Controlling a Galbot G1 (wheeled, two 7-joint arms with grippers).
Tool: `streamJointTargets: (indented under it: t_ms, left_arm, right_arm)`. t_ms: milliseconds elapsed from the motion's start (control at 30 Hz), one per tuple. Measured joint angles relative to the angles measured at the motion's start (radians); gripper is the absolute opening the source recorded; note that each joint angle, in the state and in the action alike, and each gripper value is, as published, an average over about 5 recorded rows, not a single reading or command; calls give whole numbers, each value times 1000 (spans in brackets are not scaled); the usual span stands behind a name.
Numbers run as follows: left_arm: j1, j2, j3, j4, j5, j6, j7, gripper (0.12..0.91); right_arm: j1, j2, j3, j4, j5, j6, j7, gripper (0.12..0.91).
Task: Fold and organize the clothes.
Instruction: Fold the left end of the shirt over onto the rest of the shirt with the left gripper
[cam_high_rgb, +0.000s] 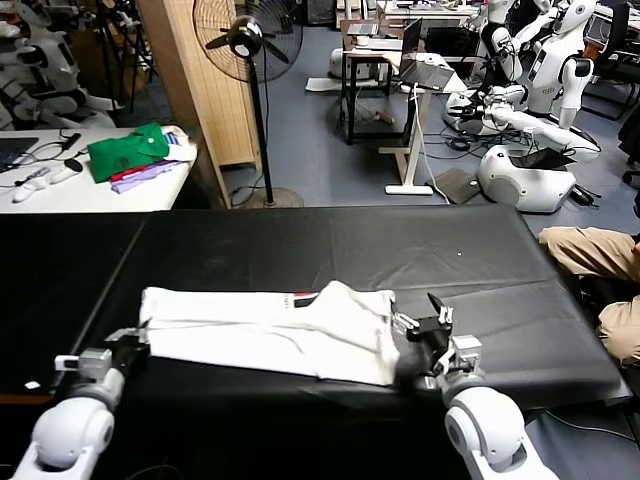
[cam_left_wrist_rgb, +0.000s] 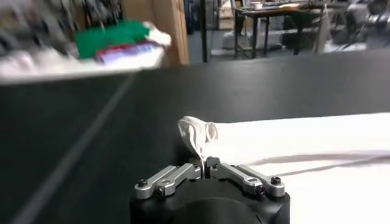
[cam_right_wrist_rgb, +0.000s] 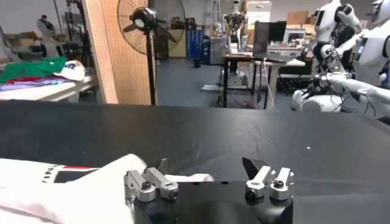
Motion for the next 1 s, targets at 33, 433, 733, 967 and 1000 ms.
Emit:
streamJointTargets:
  t_ms: [33,433,733,967,1000]
  left_arm:
    - [11,16,-13,2,40,-15,-4,156]
    - [91,37,-26,-173,82,49,-41,156]
    - [-7,-139,278,-338,-265,204,-140,156]
    - [-87,-246,426,-351,-382,229,-172,156]
    - [-95,-257,440,-350,-378,228,-171,156]
  right_arm:
    - [0,2,-1,0,0,0,0,798]
    - [-21,9,5,8,-8,-14,10,798]
    - [-42,14,47,8,-14,-12,12,798]
    - [-38,35,44,-4,-28,-10,12,798]
    - [-38,37,42,-5,-29,-10,12,798]
